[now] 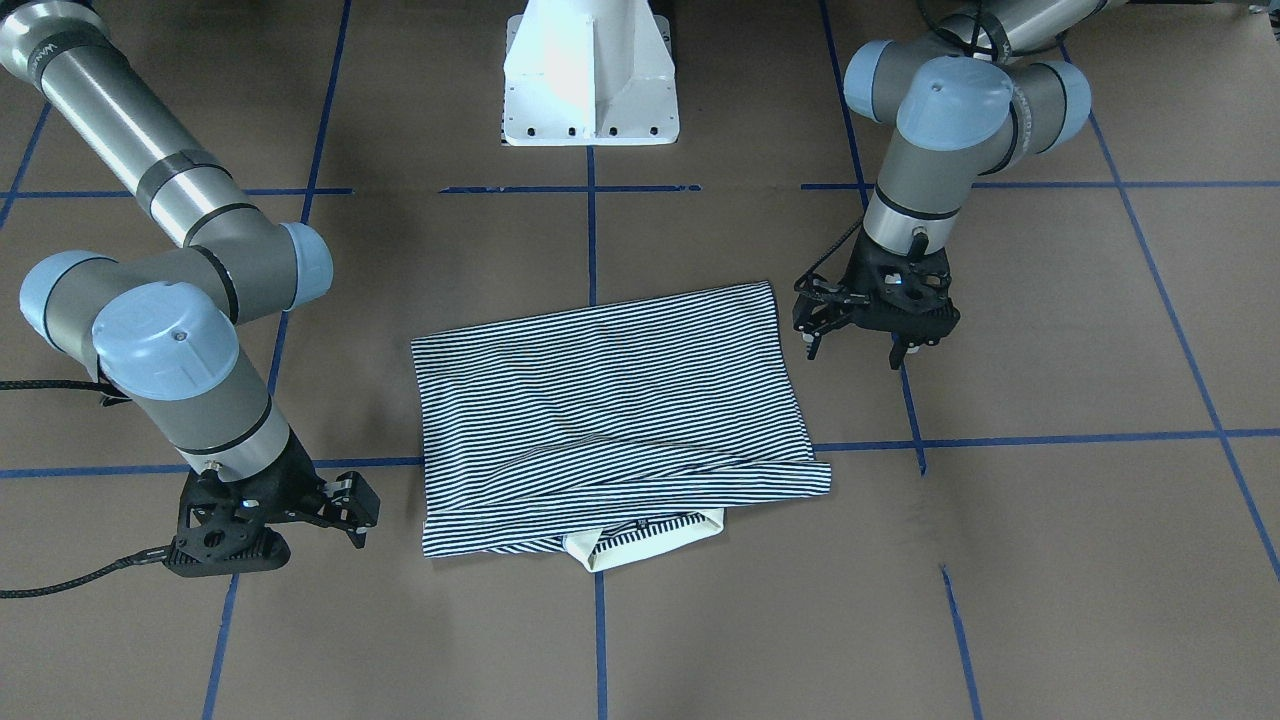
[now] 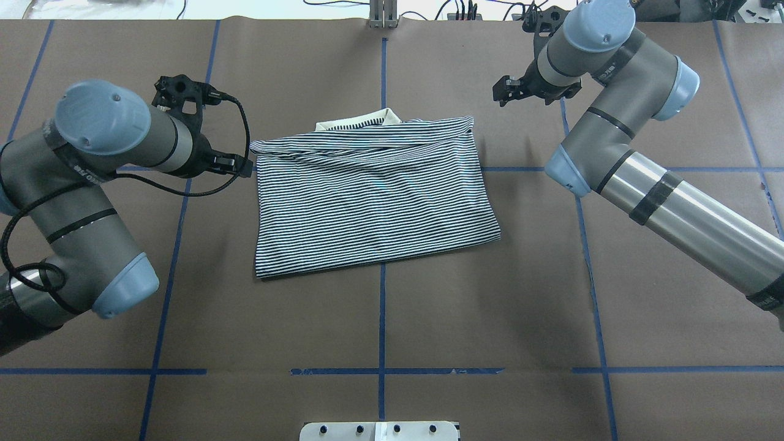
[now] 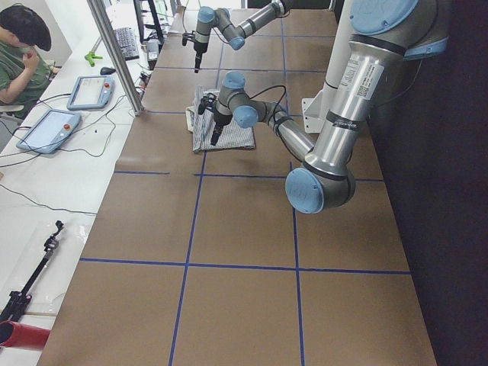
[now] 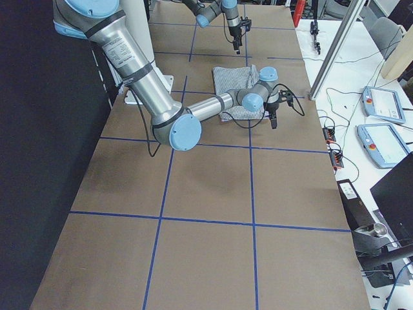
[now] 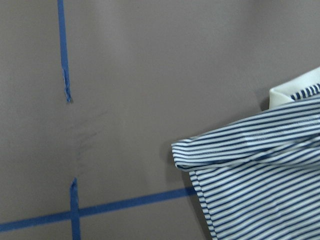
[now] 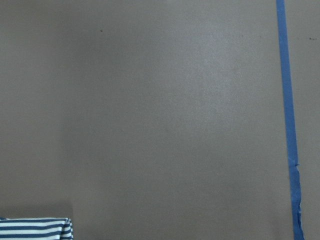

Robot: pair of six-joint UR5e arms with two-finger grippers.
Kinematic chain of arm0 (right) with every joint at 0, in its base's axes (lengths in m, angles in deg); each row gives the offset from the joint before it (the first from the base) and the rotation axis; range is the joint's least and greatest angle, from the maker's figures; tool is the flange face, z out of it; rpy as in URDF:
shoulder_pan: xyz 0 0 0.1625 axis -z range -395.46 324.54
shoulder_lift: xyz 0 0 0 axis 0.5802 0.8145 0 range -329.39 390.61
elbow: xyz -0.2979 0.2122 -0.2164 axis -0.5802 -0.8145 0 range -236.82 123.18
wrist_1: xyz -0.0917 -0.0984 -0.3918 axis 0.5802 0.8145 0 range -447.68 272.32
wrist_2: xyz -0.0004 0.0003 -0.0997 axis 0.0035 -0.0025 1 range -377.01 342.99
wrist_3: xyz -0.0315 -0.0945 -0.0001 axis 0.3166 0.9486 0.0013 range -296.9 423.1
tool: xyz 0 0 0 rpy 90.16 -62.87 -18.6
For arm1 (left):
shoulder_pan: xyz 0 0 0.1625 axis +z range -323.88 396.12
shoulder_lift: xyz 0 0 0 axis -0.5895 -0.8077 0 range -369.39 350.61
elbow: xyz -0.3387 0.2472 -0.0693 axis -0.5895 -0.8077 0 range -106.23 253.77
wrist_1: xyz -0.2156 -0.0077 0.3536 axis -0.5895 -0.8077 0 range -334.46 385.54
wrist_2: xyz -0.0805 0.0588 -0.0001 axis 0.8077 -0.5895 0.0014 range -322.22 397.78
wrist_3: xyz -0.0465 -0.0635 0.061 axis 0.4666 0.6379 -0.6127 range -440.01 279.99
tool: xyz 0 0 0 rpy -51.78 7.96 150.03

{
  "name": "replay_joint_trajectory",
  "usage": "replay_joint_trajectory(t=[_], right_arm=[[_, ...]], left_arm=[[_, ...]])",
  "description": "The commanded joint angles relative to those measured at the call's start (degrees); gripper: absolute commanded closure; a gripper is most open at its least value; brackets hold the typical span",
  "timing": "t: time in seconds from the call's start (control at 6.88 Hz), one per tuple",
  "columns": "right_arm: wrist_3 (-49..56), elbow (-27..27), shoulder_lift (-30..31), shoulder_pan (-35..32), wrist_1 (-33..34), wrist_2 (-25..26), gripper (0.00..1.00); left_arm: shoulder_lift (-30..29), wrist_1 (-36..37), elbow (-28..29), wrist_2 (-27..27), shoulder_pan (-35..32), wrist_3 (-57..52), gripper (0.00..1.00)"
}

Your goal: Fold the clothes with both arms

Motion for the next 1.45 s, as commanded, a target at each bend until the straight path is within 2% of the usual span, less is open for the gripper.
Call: replay_joint_trajectory(t=[0.0,0.15,0.29,0.87,1.31], right_arm=[[0.4,0.9,0.8,-0.3,-0.8,-0.8,0.0],[0.2,1.0,0.8,-0.4,-0.8,-0.8,0.0],[0.2,1.9,1.5,-0.4,-0.8,-0.8,0.0],[-0.2,5.2,3.9,-0.4,-0.7,-0.7,0.0],[-0.3,5.3,4.0,-0.4,-0.6,-0.7,0.0]], left_arm=[[6.7,-10.5,-2.7,-2.8,7.2,15.8,0.19],[6.9,-11.2,-2.5,-5.5,10.6,21.6,0.36],[6.8,-11.2,-2.3,-5.7,11.6,23.9,0.43],[6.5,-11.2,-1.6,-7.9,16.6,28.8,0.48],[6.4,-11.1,-0.7,-8.0,17.2,29.2,0.52]])
